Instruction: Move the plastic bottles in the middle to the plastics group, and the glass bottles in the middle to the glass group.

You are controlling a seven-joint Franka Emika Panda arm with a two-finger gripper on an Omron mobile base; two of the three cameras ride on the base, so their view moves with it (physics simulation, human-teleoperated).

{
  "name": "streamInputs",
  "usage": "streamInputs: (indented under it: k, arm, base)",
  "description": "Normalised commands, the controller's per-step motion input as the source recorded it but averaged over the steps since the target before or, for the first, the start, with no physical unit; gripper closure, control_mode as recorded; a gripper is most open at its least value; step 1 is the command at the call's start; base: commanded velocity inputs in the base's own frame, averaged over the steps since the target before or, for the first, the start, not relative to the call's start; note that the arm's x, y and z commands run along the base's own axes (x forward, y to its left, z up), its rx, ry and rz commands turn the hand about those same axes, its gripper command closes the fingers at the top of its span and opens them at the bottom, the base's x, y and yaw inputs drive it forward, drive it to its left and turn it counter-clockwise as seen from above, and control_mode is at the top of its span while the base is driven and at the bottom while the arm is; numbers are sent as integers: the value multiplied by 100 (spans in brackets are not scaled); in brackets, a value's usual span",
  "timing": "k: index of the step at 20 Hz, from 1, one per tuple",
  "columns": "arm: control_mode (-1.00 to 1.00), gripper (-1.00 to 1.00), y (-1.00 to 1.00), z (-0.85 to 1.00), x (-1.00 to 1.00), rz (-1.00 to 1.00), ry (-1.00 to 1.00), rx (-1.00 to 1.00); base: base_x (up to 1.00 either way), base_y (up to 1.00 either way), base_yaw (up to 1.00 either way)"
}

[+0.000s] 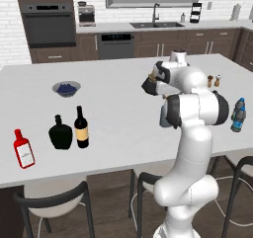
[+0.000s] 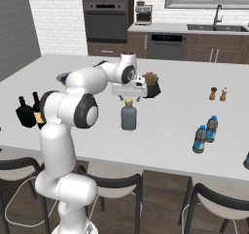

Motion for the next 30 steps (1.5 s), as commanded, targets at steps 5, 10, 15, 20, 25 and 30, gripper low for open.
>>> streamInputs:
  k: [5, 10, 15, 20, 25, 30]
  arm:
    - [-100, -100, 1, -27, 0, 4, 0, 0]
    - [-100, -100, 1, -19, 0, 3, 0, 0]
    - [-100, 100, 0, -4, 0, 2, 0, 0]
    - [-100, 100, 0, 0, 0, 0, 0, 0]
    - [-100, 100, 17, 3, -22, 3, 0, 0]
    - [-100, 100, 95, 1, -11, 17, 0, 0]
  base:
    - [0, 0, 0]
    - [0, 0, 0]
    - [0, 0, 0]
    - [0, 0, 0]
    - [0, 0, 0]
    - [0, 0, 0]
